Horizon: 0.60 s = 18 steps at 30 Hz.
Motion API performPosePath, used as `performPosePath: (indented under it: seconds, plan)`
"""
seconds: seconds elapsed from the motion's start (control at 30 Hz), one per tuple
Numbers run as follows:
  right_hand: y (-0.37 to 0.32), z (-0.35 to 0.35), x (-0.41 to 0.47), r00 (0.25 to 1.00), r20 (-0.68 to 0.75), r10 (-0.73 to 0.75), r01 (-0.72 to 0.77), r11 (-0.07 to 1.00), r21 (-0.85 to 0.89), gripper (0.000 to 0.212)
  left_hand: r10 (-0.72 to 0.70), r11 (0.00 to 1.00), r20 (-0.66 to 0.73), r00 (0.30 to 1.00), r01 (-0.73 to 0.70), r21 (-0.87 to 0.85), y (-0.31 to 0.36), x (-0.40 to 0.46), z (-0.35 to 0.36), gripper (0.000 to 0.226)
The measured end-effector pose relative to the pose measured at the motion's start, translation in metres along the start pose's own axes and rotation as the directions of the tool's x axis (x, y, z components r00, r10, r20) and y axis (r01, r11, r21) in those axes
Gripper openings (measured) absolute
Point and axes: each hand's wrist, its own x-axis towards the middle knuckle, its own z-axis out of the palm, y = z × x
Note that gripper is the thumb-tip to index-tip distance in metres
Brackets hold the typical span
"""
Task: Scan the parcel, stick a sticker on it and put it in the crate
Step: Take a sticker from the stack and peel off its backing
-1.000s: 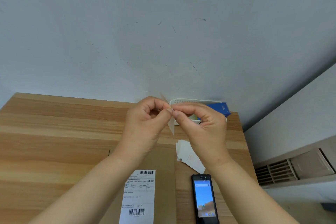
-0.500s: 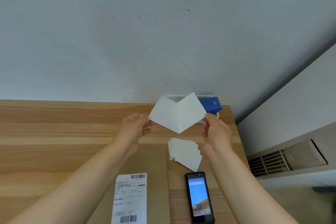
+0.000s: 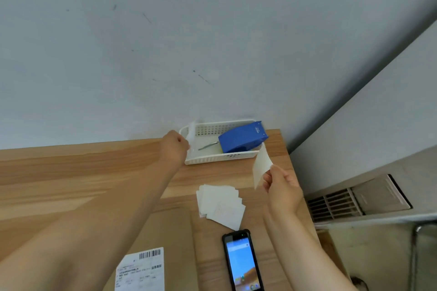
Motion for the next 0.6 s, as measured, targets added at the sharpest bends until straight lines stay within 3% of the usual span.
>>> performPosePath:
  seconds: [0.07,0.13,0.37,0.5,0.6]
  plan:
    - [0.002,0.003,0.000,1.000,0.012,0.000,0.000,1.000,-0.007,0.006,0.061,0.983,0.045,0.997,-0.068,0.172,-0.007,0.009,0.005,0.008]
    - [0.004,0.006,0.000,1.000,0.029,-0.002,0.003,1.000,-0.022,0.005,0.050,0.972,0.091,0.995,-0.069,0.226,-0.013,0.014,0.007,0.011]
    - [0.008,0.018,-0.016,0.991,0.130,-0.033,0.040,0.998,-0.051,0.011,-0.068,0.998,0.228,0.971,0.064,0.023,-0.015,-0.005,-0.005,0.061]
    - [0.014,0.024,-0.032,0.978,0.191,-0.088,0.102,0.993,-0.067,0.012,0.025,0.999,0.170,0.985,-0.017,-0.050,-0.015,-0.033,-0.017,0.032]
    - [0.023,0.028,-0.045,0.947,0.261,-0.187,0.221,0.970,-0.104,0.011,0.062,0.977,0.217,0.974,-0.015,-0.212,-0.013,-0.069,-0.025,0.009]
